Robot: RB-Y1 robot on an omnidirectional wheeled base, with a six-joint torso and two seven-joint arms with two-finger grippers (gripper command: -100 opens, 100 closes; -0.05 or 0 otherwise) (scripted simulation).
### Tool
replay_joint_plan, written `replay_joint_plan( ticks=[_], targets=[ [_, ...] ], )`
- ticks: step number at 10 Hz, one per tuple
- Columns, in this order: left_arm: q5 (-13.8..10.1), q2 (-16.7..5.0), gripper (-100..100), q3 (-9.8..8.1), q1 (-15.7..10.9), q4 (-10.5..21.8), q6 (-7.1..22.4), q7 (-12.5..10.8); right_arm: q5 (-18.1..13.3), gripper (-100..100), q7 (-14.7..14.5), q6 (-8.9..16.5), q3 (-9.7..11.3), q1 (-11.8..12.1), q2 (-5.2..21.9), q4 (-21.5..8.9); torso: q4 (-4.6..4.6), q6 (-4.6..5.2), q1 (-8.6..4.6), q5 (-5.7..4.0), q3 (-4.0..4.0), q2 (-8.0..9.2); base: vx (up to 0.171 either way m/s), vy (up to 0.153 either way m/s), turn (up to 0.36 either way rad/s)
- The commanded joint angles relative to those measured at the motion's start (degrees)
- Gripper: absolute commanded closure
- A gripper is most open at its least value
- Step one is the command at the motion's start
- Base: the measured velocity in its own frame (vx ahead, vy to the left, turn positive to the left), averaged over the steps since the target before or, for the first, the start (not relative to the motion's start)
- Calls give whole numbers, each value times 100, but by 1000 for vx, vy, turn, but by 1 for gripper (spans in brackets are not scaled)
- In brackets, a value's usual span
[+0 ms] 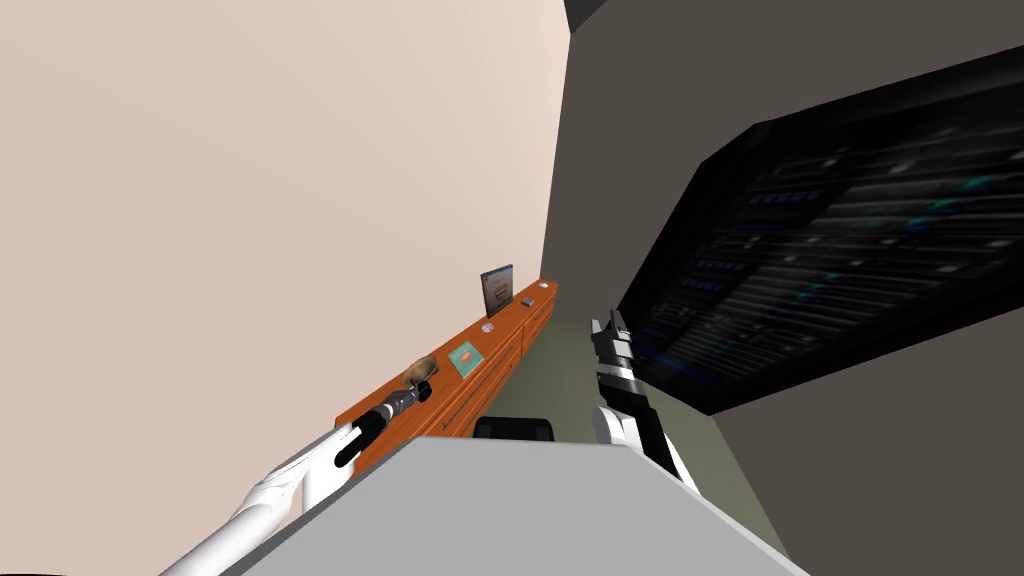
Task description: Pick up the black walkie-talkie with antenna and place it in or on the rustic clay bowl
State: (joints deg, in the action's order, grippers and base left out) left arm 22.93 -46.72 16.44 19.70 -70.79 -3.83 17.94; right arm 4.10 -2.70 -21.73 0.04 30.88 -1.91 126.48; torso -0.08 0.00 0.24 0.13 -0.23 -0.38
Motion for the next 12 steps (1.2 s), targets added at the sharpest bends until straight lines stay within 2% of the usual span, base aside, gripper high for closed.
replay_joint_plan(
  ticks=[1,4,5,7,11,12],
  targets=[
    [96,119,100,-27,-137,-20,14,-76,0,0,0,0,0,0,0,0,0,0,0,0,0,0,-131,21,135],
    [203,314,100,-127,-431,-58,21,-215,0,0,0,0,0,-2,0,0,15,-9,27,4,44,77,-182,63,92],
    [260,424,100,-196,-610,-84,27,-294,0,0,0,0,0,-2,0,0,15,-6,29,5,40,68,-124,78,106],
    [290,479,100,-233,-700,-100,31,-333,0,0,0,0,0,-2,0,0,14,-3,27,5,30,49,-88,50,41],
    [439,824,100,-508,-1237,-184,76,-565,0,0,0,0,0,-2,0,0,21,0,10,1,37,55,-117,40,71],
    [443,864,100,-550,-1293,-184,84,-590,0,0,0,0,0,-2,0,0,23,-3,18,2,42,64,-101,57,23]
  ],
)
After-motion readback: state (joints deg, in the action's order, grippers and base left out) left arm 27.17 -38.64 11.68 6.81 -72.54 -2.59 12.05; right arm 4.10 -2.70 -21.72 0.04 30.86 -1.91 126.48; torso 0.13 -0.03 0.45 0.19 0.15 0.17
